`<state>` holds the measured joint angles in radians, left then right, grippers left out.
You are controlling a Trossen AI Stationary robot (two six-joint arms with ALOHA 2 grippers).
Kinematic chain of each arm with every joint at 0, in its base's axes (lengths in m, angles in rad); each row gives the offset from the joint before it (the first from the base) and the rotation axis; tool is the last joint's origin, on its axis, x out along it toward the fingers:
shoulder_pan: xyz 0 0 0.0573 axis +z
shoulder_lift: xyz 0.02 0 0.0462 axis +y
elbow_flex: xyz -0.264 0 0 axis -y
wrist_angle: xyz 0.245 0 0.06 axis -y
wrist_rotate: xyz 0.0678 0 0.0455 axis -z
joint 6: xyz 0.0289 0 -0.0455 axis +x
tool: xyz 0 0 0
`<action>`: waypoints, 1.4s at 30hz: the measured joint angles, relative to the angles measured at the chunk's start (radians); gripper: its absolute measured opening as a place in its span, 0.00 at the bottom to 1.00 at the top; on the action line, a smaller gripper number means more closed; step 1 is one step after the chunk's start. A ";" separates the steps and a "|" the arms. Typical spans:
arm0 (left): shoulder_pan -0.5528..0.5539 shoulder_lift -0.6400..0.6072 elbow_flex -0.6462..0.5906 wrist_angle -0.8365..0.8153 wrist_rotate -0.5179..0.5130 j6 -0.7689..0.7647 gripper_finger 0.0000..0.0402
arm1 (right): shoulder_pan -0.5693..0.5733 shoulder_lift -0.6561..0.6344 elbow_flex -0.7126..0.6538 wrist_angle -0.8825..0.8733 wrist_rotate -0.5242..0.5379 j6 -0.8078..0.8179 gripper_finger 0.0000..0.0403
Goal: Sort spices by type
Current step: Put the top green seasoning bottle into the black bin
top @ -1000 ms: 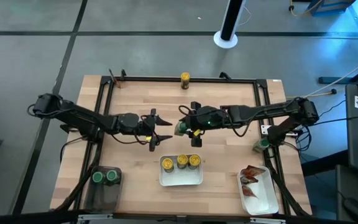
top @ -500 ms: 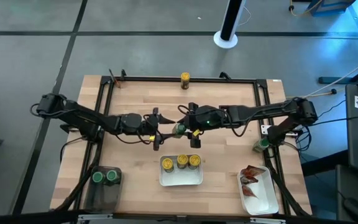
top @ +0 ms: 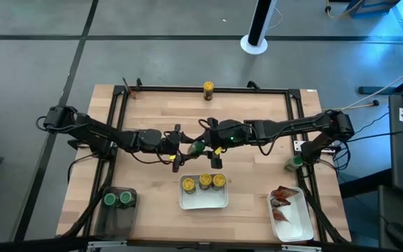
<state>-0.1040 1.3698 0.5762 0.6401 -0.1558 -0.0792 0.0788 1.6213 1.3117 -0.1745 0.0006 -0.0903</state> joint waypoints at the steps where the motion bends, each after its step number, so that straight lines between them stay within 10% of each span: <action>1: 0.000 0.001 0.000 -0.002 0.000 0.000 0.63 | 0.000 0.000 0.000 0.001 -0.012 -0.002 0.53; 26: -0.002 -0.001 0.000 -0.024 0.005 -0.014 0.45 | 0.000 0.041 -0.001 0.037 -0.022 -0.016 0.55; 42: -0.035 -0.115 0.003 -0.192 -0.095 -0.027 0.45 | 0.000 -0.095 0.061 -0.270 0.040 -0.022 0.84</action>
<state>-0.1386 1.2548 0.5792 0.4482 -0.2513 -0.1067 0.0792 1.5268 1.3724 -0.4443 0.0406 -0.1123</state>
